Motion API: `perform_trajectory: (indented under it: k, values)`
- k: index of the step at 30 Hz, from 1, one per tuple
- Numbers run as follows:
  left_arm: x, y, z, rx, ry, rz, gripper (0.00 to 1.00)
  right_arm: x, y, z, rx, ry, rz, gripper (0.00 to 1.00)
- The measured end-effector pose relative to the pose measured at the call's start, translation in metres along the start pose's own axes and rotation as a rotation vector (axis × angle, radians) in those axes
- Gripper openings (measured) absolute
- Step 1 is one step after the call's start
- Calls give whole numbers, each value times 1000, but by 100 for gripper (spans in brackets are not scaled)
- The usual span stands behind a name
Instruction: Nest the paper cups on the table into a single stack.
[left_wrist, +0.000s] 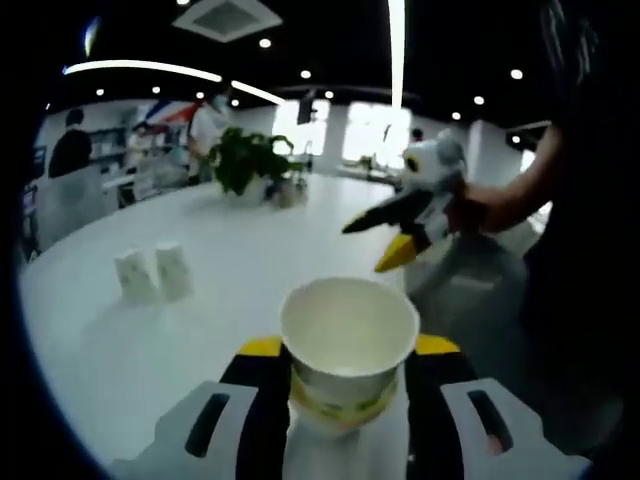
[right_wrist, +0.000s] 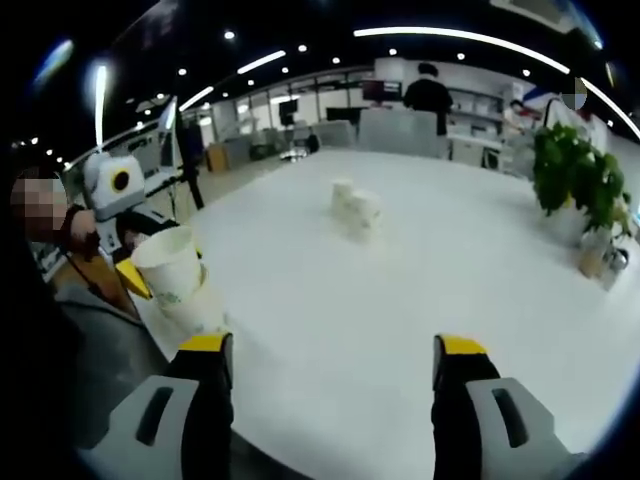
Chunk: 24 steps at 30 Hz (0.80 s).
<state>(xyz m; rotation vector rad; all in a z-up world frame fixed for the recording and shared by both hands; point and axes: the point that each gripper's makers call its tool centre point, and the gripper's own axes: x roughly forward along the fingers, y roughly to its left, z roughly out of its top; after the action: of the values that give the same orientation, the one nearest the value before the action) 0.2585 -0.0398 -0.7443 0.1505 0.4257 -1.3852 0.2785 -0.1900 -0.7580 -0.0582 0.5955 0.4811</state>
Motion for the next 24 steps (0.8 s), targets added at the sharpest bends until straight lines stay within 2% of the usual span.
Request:
perform_trajectory:
  k: [2, 8, 11, 24]
  values:
    - [0, 1, -4, 32, 15, 3, 44, 0, 0, 0, -1, 0, 0, 80]
    - [-1, 4, -7, 25, 24, 5, 45, 1, 0, -1, 1, 2, 1, 79]
    - [-1, 4, -9, 52, 35, 3, 46, 0, 0, -1, 2, 5, 1, 79]
    - [-8, 3, -17, 17, 49, 1, 49, 2, 1, -3, -3, 14, 5, 78]
